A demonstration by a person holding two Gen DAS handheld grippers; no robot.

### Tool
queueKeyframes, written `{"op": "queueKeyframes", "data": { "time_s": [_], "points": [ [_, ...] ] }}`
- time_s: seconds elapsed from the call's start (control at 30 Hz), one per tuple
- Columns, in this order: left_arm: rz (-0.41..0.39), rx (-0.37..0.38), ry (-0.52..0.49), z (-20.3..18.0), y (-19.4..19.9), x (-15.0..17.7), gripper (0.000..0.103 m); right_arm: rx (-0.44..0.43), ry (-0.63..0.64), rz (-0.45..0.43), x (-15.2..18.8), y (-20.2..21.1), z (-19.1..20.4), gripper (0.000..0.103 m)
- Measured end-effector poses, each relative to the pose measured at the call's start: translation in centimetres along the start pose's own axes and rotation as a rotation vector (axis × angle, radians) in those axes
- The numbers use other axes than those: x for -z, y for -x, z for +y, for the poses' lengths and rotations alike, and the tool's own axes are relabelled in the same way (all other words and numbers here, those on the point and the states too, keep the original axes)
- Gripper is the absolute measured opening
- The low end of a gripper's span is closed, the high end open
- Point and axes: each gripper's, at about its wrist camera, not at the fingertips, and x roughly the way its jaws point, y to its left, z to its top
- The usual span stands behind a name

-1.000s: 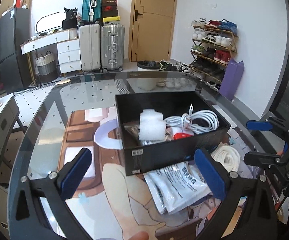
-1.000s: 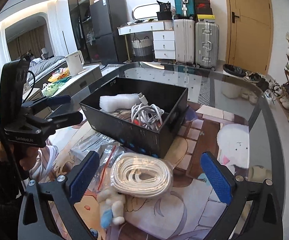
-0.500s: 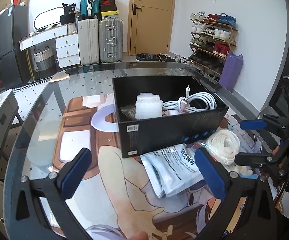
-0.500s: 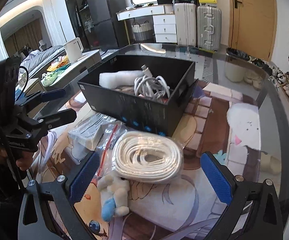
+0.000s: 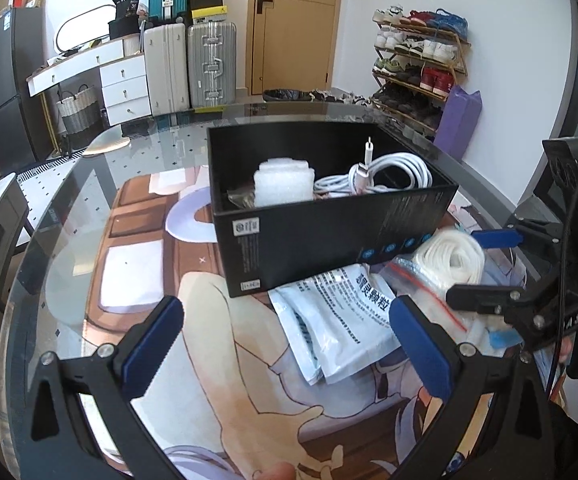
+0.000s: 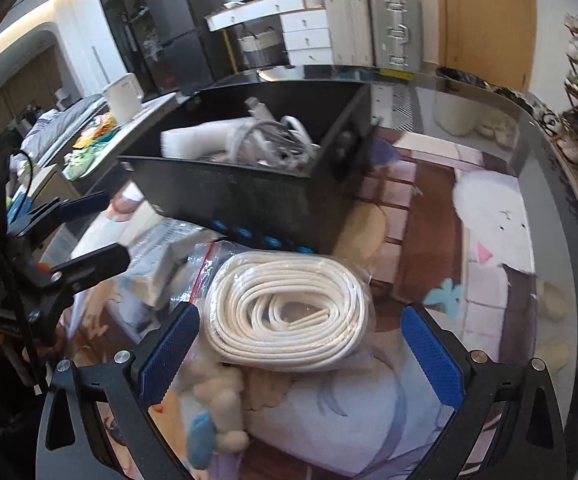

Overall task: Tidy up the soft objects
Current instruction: 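Move the right gripper toward the clear bag of coiled white rope, then lower the right gripper onto the rope bag and close it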

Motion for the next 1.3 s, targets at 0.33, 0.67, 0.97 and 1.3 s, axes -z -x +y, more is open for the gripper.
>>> {"op": "queueKeyframes", "data": {
  "time_s": [0.33,0.67,0.97,1.3],
  "points": [
    [0.018,0.018,-0.001,0.2,-0.5,0.2,0.103,0.015,0.03,-0.01,0.0,0.2,0.5,0.102],
    [0.025,0.025,-0.01,0.1,-0.6,0.4,0.103,0.069,0.046,-0.001,0.2,0.2,0.3,0.102],
    [0.027,0.026,-0.009,0.0,-0.7,0.3,0.103,0.131,0.017,0.009,0.3,0.3,-1.8,0.102],
    [0.027,0.024,-0.014,-0.2,-0.8,0.5,0.103,0.073,0.056,0.021,0.6,0.1,-0.6,0.102]
  ]
}}
